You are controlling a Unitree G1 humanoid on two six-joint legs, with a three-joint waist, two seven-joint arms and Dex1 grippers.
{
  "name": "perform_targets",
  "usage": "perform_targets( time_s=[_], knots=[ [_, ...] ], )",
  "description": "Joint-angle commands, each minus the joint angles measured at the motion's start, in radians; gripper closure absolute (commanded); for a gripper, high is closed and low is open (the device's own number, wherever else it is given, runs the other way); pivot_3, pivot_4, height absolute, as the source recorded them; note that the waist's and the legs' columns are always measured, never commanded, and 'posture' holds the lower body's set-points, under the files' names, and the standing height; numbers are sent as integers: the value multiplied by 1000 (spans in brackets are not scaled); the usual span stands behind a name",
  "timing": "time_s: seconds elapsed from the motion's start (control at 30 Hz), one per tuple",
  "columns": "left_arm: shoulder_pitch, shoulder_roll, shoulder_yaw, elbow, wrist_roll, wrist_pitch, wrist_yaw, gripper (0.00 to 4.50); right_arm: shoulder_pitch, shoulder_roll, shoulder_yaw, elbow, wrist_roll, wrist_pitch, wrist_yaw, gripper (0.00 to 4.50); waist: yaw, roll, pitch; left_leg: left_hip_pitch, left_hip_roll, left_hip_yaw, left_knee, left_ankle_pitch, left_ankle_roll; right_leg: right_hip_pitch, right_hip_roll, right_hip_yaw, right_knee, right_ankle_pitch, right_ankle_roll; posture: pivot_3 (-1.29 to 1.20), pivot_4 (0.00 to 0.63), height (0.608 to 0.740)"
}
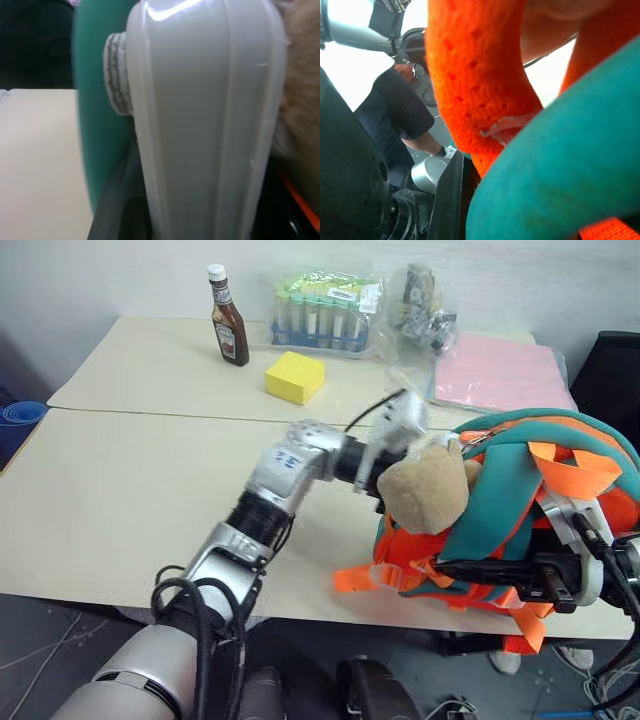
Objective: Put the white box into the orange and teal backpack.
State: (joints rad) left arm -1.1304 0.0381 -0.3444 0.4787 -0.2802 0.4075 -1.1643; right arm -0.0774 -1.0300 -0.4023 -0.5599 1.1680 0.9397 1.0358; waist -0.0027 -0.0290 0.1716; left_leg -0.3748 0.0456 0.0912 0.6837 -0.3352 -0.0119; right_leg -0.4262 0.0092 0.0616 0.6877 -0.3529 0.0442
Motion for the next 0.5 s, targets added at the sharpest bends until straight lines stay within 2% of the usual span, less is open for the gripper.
perform_targets(
  time_s=[0.03,0.13,0.27,0.4,0.5],
  knots=[
    [-26,-13,-23,-7,58,-56,19,2160,-13,16,2,-10,-9,-25,-28,4463,-3,0,0,0,0,0,0,0,0,0,0,1,0,0,0,0,150,740],
    [11,63,-8,-85,60,-46,-23,1246,-6,31,3,-9,-22,-33,-49,4463,-15,0,0,1,0,0,-1,0,0,0,1,2,1,0,0,0,150,740],
    [83,240,54,-226,1,-8,-120,135,9,41,-3,-13,-26,-37,-63,4463,-34,0,0,3,1,0,-3,1,-1,0,1,2,2,0,0,0,150,740],
    [151,443,138,-318,-82,51,-245,59,22,52,-4,-22,-19,-41,-81,4463,-41,1,0,4,3,0,-3,2,-4,0,2,1,3,0,0,0,150,740],
    [160,520,195,-337,-115,89,-255,59,26,58,0,-29,-16,-42,-91,4463,-32,1,0,4,3,-1,-2,2,-4,0,1,1,3,0,0,0,150,740]
  ],
)
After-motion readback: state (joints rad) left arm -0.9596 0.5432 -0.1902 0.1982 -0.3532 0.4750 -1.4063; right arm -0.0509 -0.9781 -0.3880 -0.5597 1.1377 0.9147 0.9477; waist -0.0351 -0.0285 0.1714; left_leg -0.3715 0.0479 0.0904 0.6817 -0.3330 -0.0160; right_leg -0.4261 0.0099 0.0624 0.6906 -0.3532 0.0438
